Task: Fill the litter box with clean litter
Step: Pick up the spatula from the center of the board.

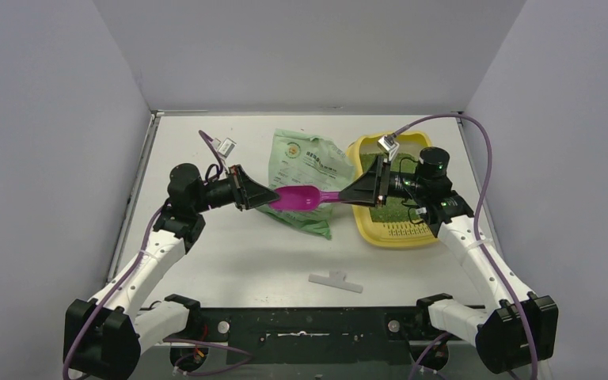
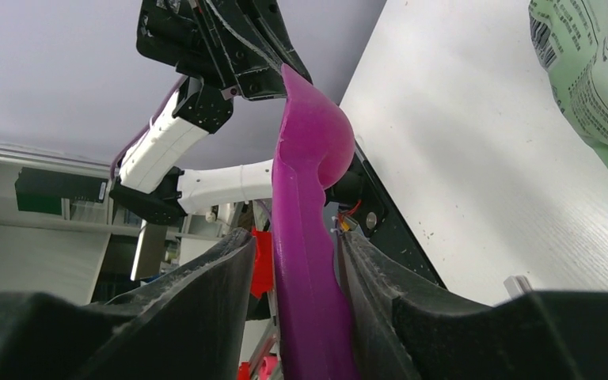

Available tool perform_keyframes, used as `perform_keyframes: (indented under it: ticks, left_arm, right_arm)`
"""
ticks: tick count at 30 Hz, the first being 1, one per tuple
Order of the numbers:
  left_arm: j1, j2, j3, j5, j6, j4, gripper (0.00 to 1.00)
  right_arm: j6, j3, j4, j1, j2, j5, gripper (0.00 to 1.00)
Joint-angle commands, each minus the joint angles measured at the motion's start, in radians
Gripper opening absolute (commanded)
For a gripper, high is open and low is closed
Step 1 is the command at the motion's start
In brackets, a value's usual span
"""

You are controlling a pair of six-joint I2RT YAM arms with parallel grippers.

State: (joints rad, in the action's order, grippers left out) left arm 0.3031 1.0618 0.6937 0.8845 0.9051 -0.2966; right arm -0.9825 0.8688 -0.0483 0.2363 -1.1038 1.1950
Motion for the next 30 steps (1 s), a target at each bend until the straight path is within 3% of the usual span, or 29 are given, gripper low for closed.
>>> perform_keyframes:
  ticks: [1, 4, 8, 14, 21, 27, 30]
  left_arm:
    - [-0.002, -0.002, 0.012, -0.026, -0.002, -0.083, 0.0]
    - [-0.002, 0.003, 0.015, -0.027, 0.004, -0.091, 0.0]
    - [-0.002, 0.007, 0.014, -0.021, 0.006, -0.093, 0.0]
    - [-0.001, 0.012, 0.006, -0.027, 0.027, -0.129, 0.0]
    - [0.001, 0.031, 0.01, 0.005, 0.044, -0.159, 0.0]
    - [0.001, 0.038, 0.011, 0.036, 0.044, -0.154, 0.0]
    - [0.001, 0.035, 0.012, 0.038, 0.042, -0.152, 0.0]
  right_arm:
    - [-0.051, 0.003, 0.112, 0.01, 0.013, 0.026, 0.47]
    - [-0.051, -0.009, 0.114, 0.011, 0.015, 0.02, 0.47]
    - [-0.058, -0.011, 0.128, 0.012, 0.013, 0.018, 0.37]
    - [-0.064, 0.001, 0.14, 0.031, 0.009, 0.016, 0.41]
    - [-0.054, 0.006, 0.141, 0.043, 0.006, 0.0, 0.38]
    - [-0.02, 0.029, 0.099, 0.038, -0.003, -0.023, 0.45]
    - [-0.015, 0.036, 0.096, 0.036, -0.01, -0.023, 0.43]
